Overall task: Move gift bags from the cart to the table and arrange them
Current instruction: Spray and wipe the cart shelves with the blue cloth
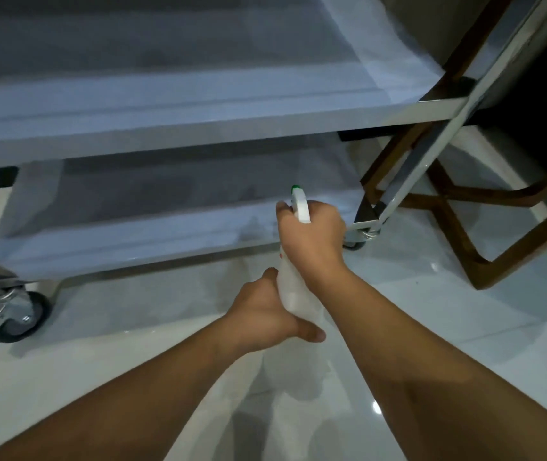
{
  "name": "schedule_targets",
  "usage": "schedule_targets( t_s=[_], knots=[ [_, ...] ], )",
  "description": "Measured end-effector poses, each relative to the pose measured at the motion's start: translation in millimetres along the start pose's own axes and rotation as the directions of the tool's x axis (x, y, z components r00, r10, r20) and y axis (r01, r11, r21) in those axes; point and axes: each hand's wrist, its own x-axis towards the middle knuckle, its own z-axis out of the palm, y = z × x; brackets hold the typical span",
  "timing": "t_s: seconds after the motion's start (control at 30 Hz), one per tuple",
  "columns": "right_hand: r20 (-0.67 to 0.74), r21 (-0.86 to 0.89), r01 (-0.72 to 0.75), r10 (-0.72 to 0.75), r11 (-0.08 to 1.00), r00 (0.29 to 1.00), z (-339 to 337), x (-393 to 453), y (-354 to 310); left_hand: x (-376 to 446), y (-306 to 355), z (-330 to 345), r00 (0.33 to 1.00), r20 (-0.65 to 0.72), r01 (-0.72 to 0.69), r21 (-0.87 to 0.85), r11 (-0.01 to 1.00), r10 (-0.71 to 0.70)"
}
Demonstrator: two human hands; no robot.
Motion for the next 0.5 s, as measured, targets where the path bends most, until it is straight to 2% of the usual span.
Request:
schedule_targets(
  t_s=[0.13,0.3,0.5],
  knots=[
    [-0.044,0.035,0.037,-0.036,0.999,0.998,8.9,19.0,23.7,31.1,-15.1,10.0,0.996,-0.073,-0.058,-0.017,0.998,0.057],
    [-0.025,0.095,0.017,-0.015,0.995,1.000,19.5,32.9,24.1,51.8,-25.2,14.6,0.981,-0.170,-0.096,-0.033,0.995,0.089],
    [-0.051,0.045,0.000,0.002,0.999,0.999,14.3,31.3,13.1,50.6,-11.7,11.3,0.980,-0.162,-0.122,-0.052,0.991,0.112]
  ],
)
